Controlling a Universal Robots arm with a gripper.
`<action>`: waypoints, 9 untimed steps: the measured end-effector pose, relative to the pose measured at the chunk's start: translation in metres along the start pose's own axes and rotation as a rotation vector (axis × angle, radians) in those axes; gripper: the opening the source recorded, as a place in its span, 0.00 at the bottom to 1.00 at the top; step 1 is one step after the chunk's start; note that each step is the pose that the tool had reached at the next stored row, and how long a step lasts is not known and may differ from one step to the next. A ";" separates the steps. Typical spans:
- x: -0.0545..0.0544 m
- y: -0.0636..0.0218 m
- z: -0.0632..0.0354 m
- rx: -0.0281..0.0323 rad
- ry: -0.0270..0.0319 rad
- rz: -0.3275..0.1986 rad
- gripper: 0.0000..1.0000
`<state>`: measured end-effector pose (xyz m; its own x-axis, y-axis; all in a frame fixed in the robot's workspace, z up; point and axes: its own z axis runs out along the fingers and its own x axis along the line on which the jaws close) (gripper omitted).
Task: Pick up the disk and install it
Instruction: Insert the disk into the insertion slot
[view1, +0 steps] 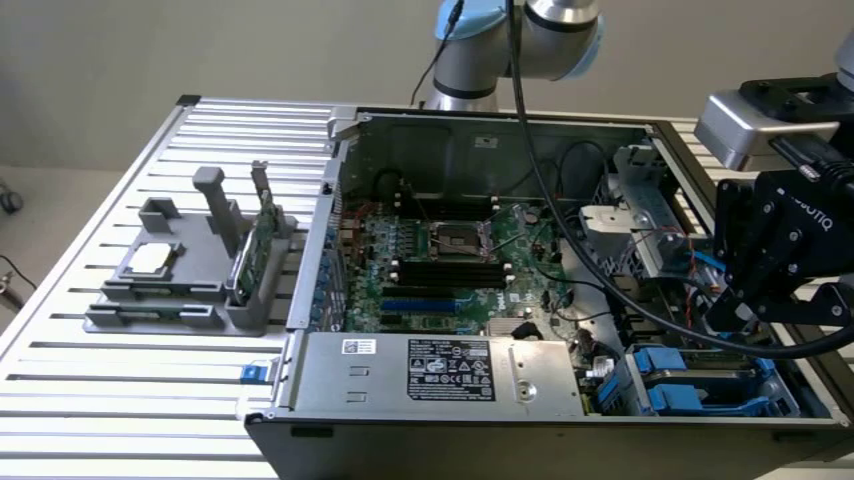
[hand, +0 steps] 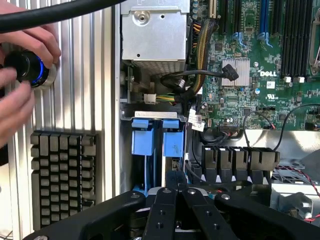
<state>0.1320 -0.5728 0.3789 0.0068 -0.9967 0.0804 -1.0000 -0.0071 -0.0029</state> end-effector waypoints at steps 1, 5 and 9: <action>0.000 0.0000 0.0000 0.0000 0.0000 0.000 0.12; 0.000 0.0000 0.0000 -0.0001 0.0000 0.001 0.18; 0.000 0.0000 0.0001 -0.0001 0.0003 0.001 0.20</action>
<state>0.1320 -0.5729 0.3787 0.0057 -0.9967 0.0807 -1.0000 -0.0059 -0.0029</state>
